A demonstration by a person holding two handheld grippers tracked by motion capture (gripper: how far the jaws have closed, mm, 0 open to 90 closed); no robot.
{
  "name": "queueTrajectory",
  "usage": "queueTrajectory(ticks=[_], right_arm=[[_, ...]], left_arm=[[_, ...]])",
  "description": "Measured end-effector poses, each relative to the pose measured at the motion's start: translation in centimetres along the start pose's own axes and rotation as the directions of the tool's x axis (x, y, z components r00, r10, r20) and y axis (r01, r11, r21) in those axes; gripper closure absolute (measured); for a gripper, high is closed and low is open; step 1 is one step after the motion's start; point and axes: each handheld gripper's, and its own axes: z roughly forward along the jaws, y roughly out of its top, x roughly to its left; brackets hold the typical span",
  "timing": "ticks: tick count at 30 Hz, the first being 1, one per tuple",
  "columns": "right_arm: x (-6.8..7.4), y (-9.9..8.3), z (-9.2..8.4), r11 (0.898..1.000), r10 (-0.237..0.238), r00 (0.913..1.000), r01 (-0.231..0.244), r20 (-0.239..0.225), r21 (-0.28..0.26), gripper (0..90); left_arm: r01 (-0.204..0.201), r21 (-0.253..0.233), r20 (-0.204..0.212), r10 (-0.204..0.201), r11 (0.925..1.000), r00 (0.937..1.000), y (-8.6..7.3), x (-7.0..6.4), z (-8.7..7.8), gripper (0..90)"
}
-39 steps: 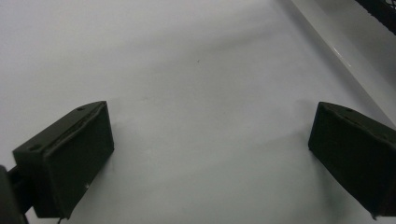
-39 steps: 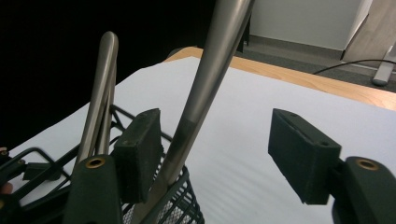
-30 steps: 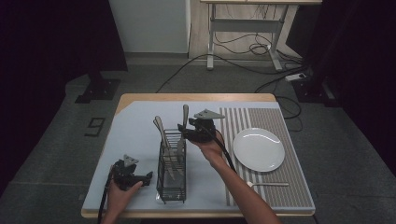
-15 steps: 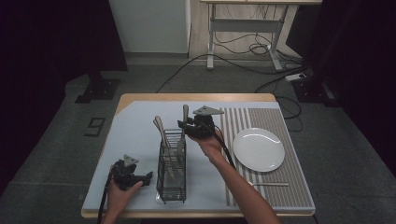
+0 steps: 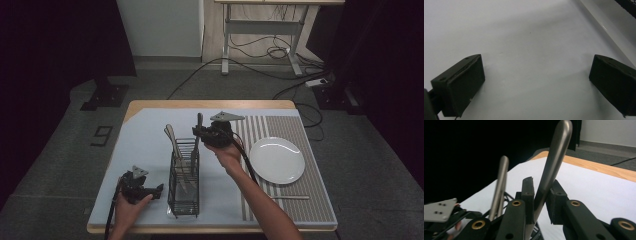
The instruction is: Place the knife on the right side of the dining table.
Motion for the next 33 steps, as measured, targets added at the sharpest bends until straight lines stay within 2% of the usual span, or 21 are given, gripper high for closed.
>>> queueTrajectory(ticks=[7, 10, 14, 18, 23, 26, 33], right_arm=[[0.9, 0.4, -1.8, 0.999, -0.016, 0.9990, 0.015, -0.042, -0.031, 82.7], [1.1, 0.7, -2.6, 0.998, -0.038, 0.9987, 0.037, -0.033, -0.048, 82.9], [0.9, 1.1, -4.1, 0.996, -0.025, 0.9987, 0.021, -0.044, -0.091, 83.0], [0.0, 1.7, -6.0, 0.987, 0.016, 0.9975, -0.027, -0.069, -0.155, 83.0], [-0.2, 2.0, -7.9, 0.976, -0.053, 0.9934, 0.030, -0.102, -0.216, 82.9], [-0.2, 2.1, -8.6, 0.971, -0.072, 0.9918, 0.046, -0.105, -0.235, 83.0], [-0.4, 2.4, -9.8, 0.963, -0.045, 0.9934, 0.015, -0.105, -0.268, 83.2]], left_arm=[[-0.002, 0.002, -0.001, 0.002, 1.0000, 1.0000, 0.0, 0.0, 0.0, 0.0], [-0.002, 0.001, -0.001, 0.002, 1.0000, 1.0000, 0.0, 0.0, 0.0, 0.0], [-0.002, -0.001, -0.002, 0.002, 1.0000, 1.0000, 0.0, 0.0, 0.0, 0.0], [-0.001, 0.000, -0.001, 0.001, 1.0000, 1.0000, 0.0, 0.0, 0.0, 0.0], [-0.002, 0.000, -0.002, 0.002, 1.0000, 1.0000, 0.0, 0.0, 0.0, 0.0], [-0.002, -0.001, -0.002, 0.002, 1.0000, 1.0000, 0.0, 0.0, 0.0, 0.0], [-0.002, -0.001, -0.002, 0.002, 1.0000, 1.0000, 0.0, 0.0, 0.0, 0.0]])
